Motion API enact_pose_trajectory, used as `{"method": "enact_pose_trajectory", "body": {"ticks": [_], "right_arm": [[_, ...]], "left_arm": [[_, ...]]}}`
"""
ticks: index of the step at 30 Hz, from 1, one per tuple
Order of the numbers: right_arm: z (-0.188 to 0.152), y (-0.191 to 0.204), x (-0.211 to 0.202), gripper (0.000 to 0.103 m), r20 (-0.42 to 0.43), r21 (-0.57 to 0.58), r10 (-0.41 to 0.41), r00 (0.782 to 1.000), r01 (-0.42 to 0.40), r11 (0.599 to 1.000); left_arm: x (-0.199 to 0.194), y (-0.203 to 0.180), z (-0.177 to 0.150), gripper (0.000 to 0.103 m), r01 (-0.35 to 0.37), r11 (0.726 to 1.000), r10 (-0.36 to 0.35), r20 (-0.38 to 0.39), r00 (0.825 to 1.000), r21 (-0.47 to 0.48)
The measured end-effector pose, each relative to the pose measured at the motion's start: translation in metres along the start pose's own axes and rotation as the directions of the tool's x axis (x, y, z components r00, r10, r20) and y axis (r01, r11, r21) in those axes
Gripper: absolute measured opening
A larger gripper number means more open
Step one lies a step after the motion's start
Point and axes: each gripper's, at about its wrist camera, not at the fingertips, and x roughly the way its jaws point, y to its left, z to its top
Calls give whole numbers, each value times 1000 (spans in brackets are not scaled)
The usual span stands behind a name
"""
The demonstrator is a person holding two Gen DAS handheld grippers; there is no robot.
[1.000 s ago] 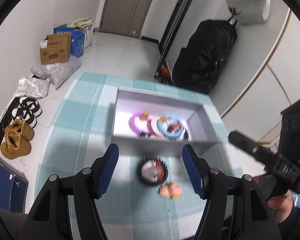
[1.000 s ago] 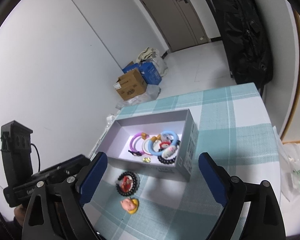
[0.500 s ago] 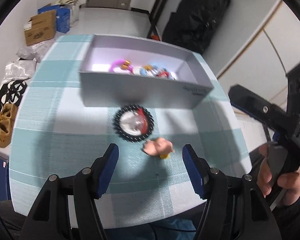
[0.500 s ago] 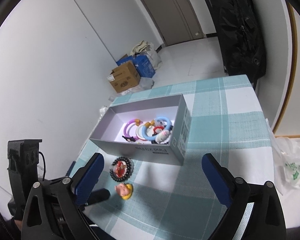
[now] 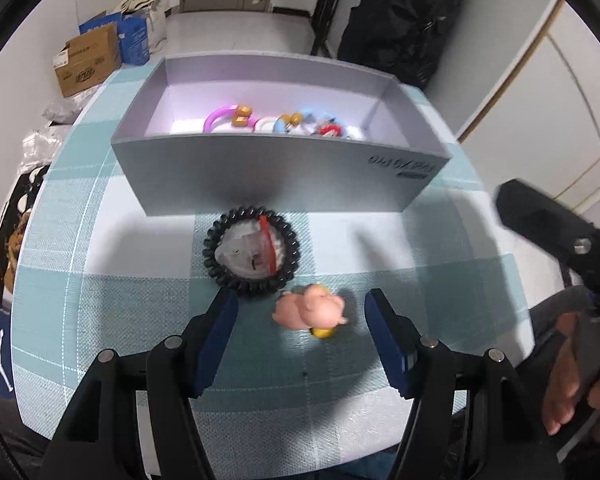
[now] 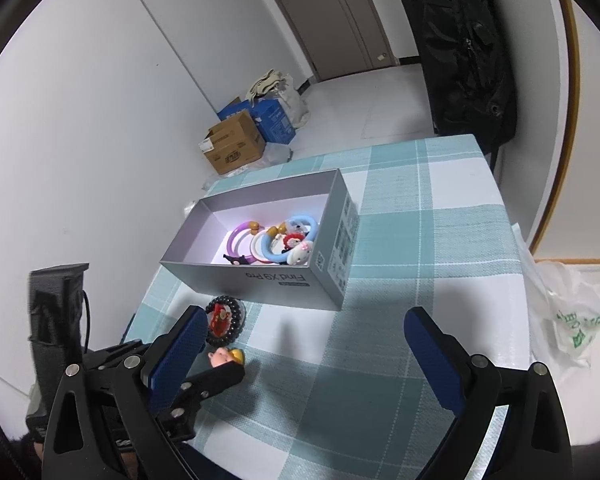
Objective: Organize jewelry
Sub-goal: 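Lower the left tool onto the pink doll figure and grasp it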
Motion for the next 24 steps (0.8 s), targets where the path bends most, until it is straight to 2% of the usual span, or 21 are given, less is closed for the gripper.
{"method": "enact_pose_trajectory", "body": {"ticks": [8, 12, 16, 24], "right_arm": [[2, -1, -4, 100, 5, 21, 12, 1000, -12, 1000], [2, 1, -5, 100, 7, 10, 12, 1000, -12, 1000], [0, -1, -5, 100, 3, 20, 5, 1000, -5, 1000], [-2, -5, -4, 100, -10, 41, -13, 1000, 13, 999]], "left_arm": [[0, -12, -8, 58, -62, 995, 61, 18, 998, 76], [0, -19, -10, 30, -141, 982, 138, 32, 990, 125], [-1, -21, -12, 30, -127, 981, 124, 25, 992, 145], [-10, -29, -15, 30, -52, 984, 50, 19, 999, 169]]}}
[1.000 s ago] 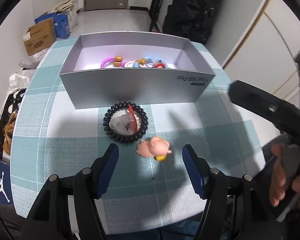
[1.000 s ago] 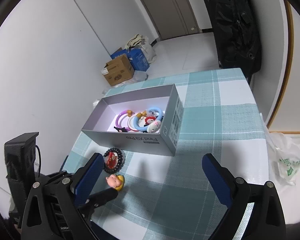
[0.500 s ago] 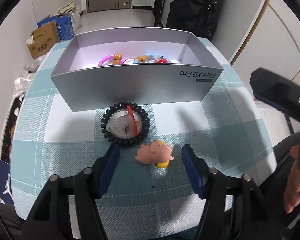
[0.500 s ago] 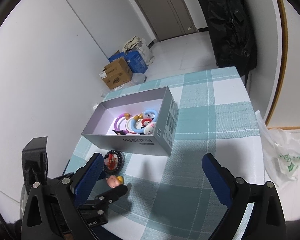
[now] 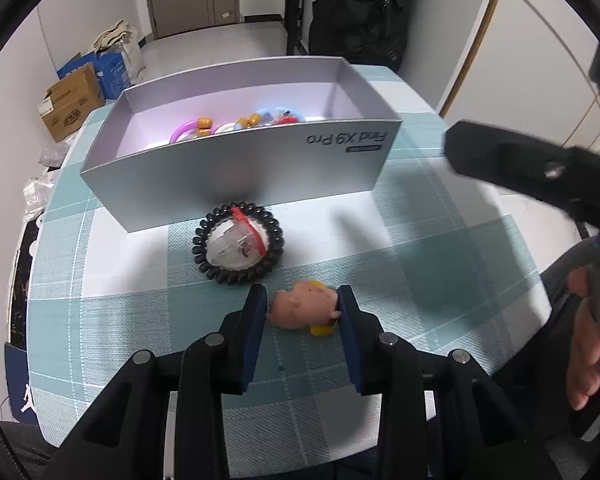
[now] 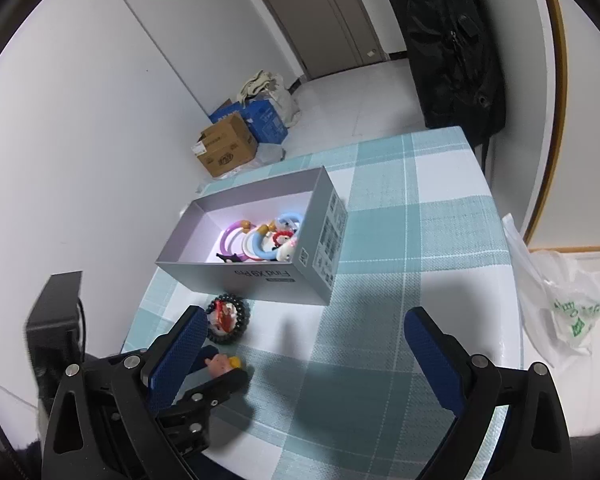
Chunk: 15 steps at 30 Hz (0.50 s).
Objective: Organize jewelry
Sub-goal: 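Lower the left tool onto the pink doll figure and grasp it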
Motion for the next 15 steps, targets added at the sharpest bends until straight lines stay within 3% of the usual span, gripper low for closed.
{"method": "enact_pose_trajectory", "body": {"ticks": [11, 15], "right_arm": [[-3, 0, 14, 99, -38, -3, -27, 999, 27, 1000], [-6, 6, 22, 99, -53, -27, -32, 998, 30, 999]], "left_arm": [[-37, 10, 9, 30, 88, 996, -85, 122, 989, -22], [-47, 26, 16, 30, 115, 991, -102, 162, 982, -72]]}}
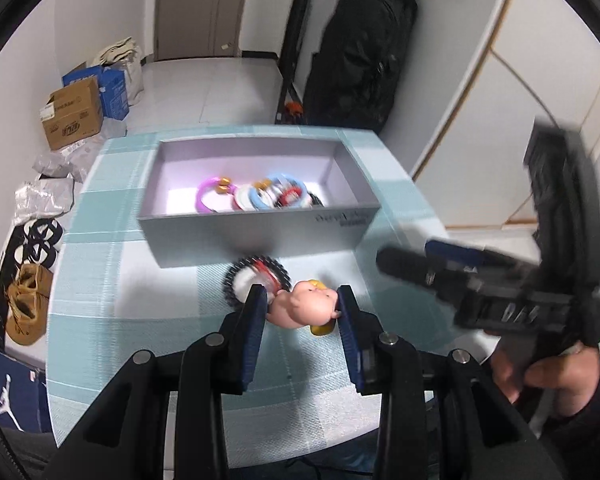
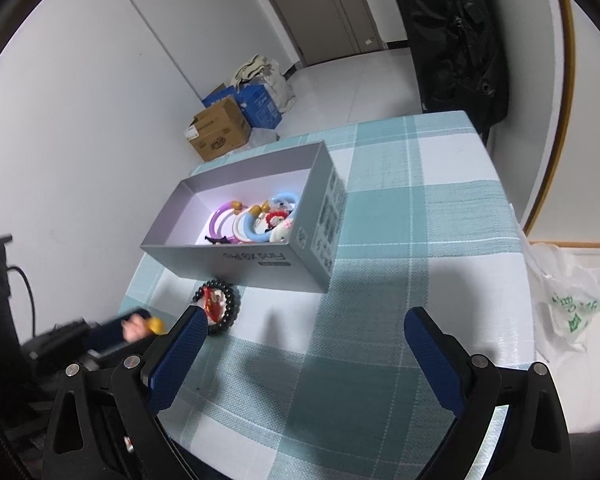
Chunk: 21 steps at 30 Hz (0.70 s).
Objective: Organize jewelry
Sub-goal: 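Lower the left tool onto the pink doll figure and grasp it, then lift the doll with the left tool while the right tool lowers onto the black bead bracelet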
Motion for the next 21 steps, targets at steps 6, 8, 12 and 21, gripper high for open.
{"method": "enact_pose_trajectory", "body": {"ticks": [6, 8, 12, 21], "right_arm": [[-4, 17, 12, 99, -37, -72, 15, 999, -18, 997], [-5, 25, 15, 99, -41, -98, 34, 999, -38, 994], [-9, 44, 24, 99, -48, -167, 51, 998, -59, 984], [-15, 78, 57, 97, -68, -290, 31, 997, -49, 956]], "left_arm": [[-23, 33, 11, 30, 21, 994, -10, 101, 995, -108], [-29, 45, 12, 30, 27, 989, -8, 131, 991, -144], [-32, 67, 13, 30, 37, 976, -3, 155, 988, -216], [-32, 97, 12, 30, 92, 944, -44, 154, 987, -318]]}}
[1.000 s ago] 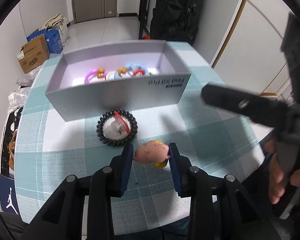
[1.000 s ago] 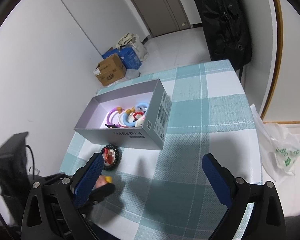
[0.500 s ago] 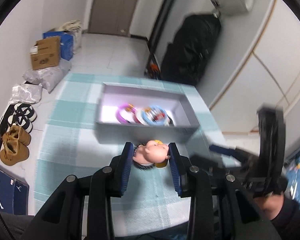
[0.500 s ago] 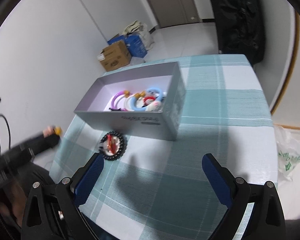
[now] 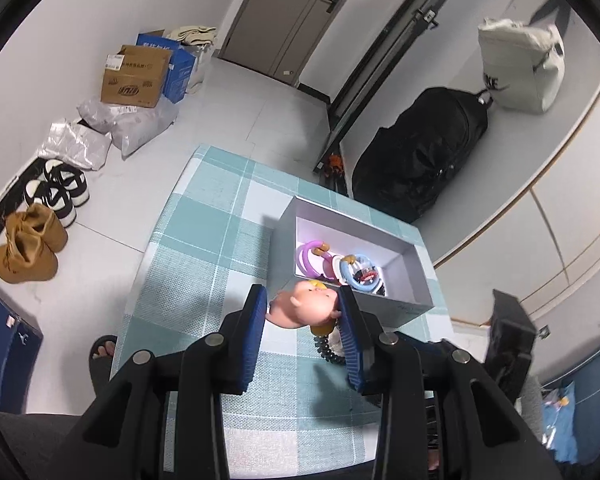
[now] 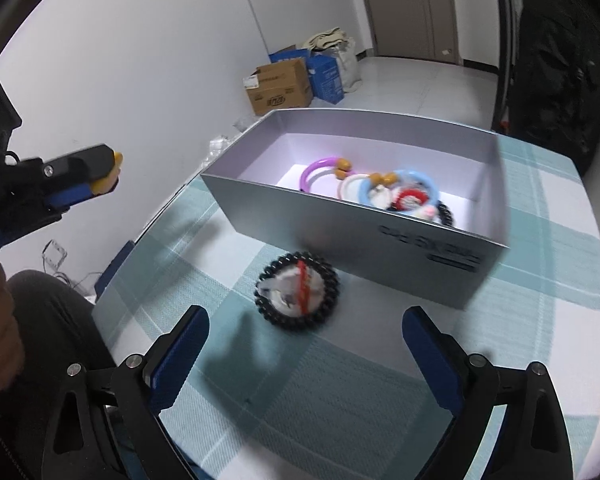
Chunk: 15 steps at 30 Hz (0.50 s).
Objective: Organize jewelry
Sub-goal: 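Lift the doll with the left tool while the right tool lowers onto the black bead bracelet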
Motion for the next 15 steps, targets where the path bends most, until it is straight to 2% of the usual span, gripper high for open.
{"method": "enact_pose_trajectory", "body": {"ticks": [6, 8, 10, 13, 15], "right_arm": [[-3, 21, 18, 91, 8, -139, -91, 996, 91, 986], [-5, 28, 24, 84, 9, -182, -118, 993, 118, 976], [-6, 33, 28, 80, 11, -204, -122, 992, 122, 971], [-5, 35, 32, 74, 9, -213, -127, 992, 126, 969], [-5, 35, 32, 66, 8, -203, -133, 991, 132, 970]], "left_arm": [[2, 7, 5, 30, 28, 999, -28, -9, 1000, -29], [3, 10, 6, 30, 41, 998, -42, -14, 999, -46], [3, 10, 6, 30, 51, 997, -52, -20, 998, -50], [3, 10, 6, 30, 46, 998, -47, -21, 999, -45], [4, 11, 7, 30, 47, 998, -48, -22, 999, -51]]}}
